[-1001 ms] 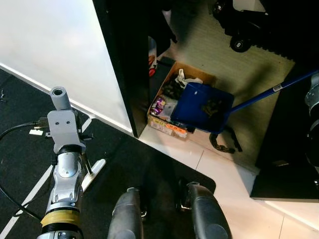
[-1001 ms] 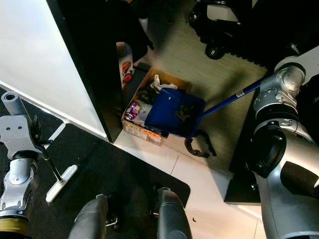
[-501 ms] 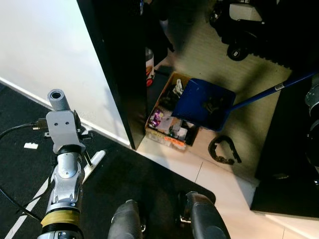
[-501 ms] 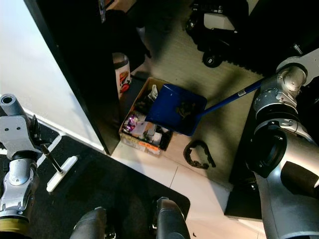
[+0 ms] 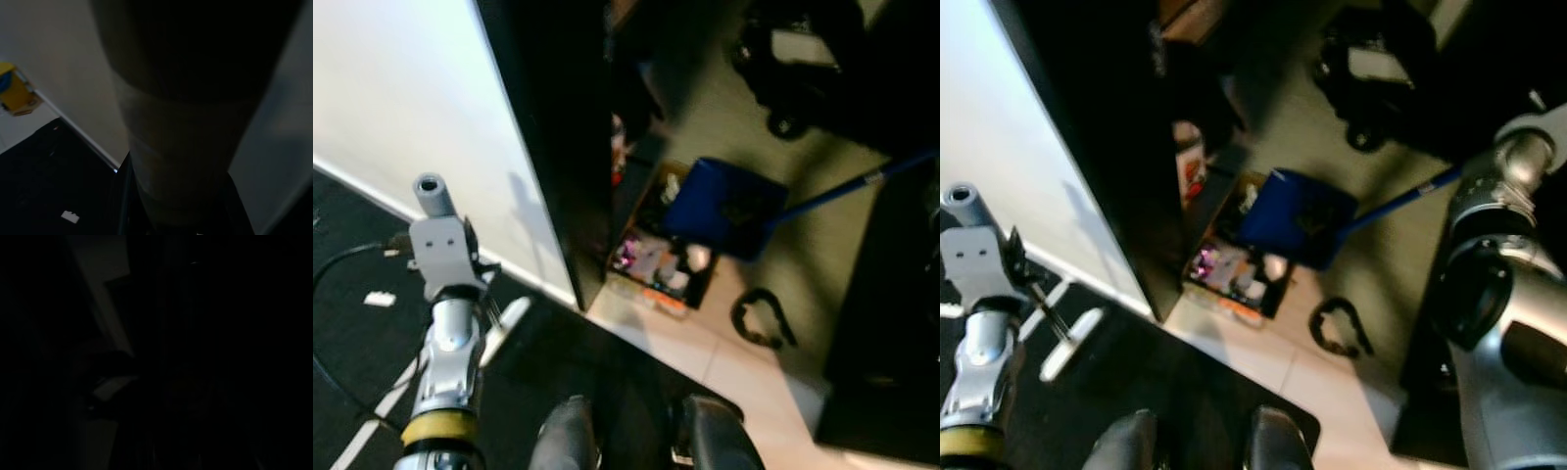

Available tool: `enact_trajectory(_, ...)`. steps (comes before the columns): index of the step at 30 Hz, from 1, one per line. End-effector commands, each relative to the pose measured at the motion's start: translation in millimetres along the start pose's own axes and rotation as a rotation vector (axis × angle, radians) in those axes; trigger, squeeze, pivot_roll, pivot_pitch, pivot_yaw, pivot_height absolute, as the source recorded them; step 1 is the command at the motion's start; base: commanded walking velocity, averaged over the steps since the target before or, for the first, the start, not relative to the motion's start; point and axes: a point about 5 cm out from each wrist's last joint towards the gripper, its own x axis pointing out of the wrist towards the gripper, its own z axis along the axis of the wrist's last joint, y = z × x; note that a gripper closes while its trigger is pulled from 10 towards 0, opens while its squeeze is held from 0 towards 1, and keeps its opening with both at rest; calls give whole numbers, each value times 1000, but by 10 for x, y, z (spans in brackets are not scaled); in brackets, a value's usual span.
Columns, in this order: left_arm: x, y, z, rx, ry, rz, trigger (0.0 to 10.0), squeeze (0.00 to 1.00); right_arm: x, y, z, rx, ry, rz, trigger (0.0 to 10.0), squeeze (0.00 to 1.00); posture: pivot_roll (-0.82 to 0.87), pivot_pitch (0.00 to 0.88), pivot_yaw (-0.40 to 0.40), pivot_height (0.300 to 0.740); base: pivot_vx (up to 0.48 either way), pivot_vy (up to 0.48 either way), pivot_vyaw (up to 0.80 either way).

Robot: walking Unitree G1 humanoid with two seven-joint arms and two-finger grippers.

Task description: Sweep floor

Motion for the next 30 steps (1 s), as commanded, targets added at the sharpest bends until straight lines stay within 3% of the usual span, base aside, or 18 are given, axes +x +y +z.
enact_trajectory(1,-19,-33,1,-1,-12,-15,10000,0,37,-9,137,50,-57,-16,10000,0,30,114,-96,740,0,0,0)
enact_trajectory(25,-8,-92,-4,11,-11,-44,10000,0,49,-16,171,25,-73,-23,10000,0,37,122,-96,740,0,0,0)
enact_trajectory(30,85,-77,47,31,-15,-85,10000,0,18,-78,73,32,-59,-54,10000,0,59,130,-35,740,0,0,0)
